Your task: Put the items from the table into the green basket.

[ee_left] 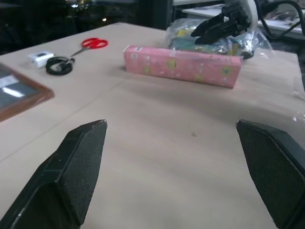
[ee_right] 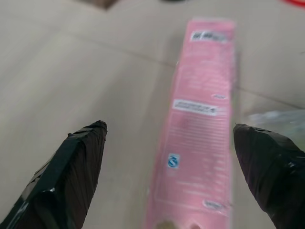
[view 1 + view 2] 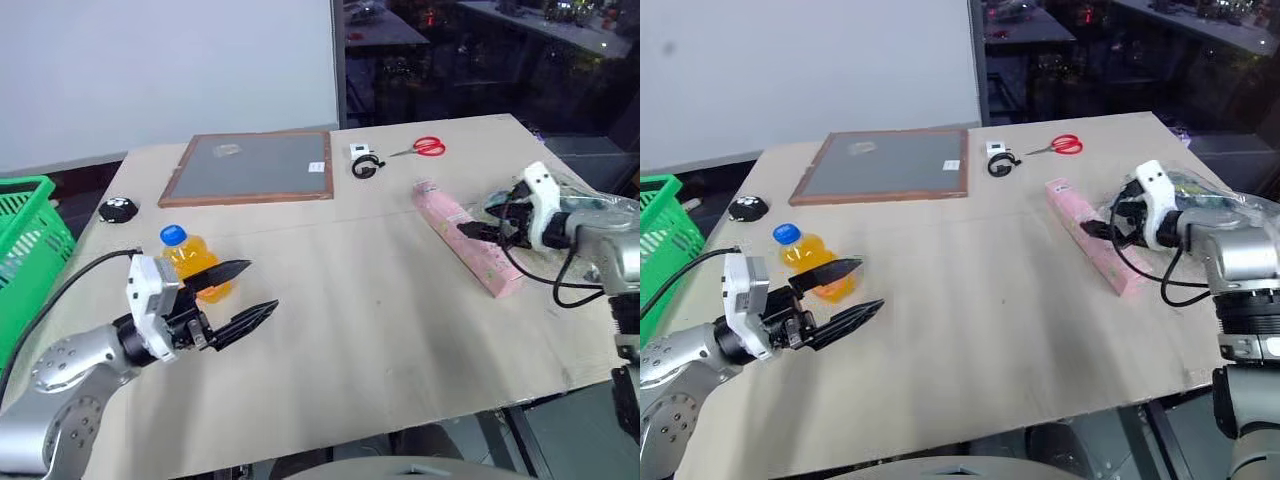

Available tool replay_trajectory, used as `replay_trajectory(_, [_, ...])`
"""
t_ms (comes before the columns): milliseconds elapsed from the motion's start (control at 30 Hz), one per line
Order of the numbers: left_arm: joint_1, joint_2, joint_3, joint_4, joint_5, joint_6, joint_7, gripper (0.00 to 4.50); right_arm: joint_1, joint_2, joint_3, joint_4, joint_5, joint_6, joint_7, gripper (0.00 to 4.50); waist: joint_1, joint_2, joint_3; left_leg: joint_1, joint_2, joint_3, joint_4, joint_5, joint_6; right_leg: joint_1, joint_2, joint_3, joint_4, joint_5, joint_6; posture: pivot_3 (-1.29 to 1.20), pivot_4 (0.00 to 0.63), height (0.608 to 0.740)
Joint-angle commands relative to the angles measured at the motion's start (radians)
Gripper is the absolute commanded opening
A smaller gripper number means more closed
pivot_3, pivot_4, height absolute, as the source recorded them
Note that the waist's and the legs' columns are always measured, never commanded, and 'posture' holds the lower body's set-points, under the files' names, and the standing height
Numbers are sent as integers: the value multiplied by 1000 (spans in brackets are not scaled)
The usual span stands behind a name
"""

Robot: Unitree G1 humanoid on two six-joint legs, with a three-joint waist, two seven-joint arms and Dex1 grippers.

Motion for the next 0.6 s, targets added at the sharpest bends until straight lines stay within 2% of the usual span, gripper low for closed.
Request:
replay_trajectory(33, [10, 4, 36, -56, -8, -11, 15, 4500, -40, -3, 23, 51, -40, -6, -7, 4483, 7, 0, 0, 0, 0, 0, 0, 0, 0, 0, 0, 0, 0, 0, 0, 126, 0, 740])
replay_trajectory(200, [40, -4, 40, -80, -14, -11, 30, 4500, -56, -21, 91, 146, -158, -94, -46, 4483, 20, -2, 1, 0, 0, 1, 0, 0, 0, 0, 0, 0, 0, 0, 0, 126, 0, 740])
replay_trajectory(600, [36, 3, 22, -83, -18, -5, 38, 4500, -53, -7, 100, 210, -231, -108, -63, 4483, 23, -5, -1, 0, 0, 1, 0, 0, 0, 0, 0, 0, 0, 0, 0, 116, 0, 740])
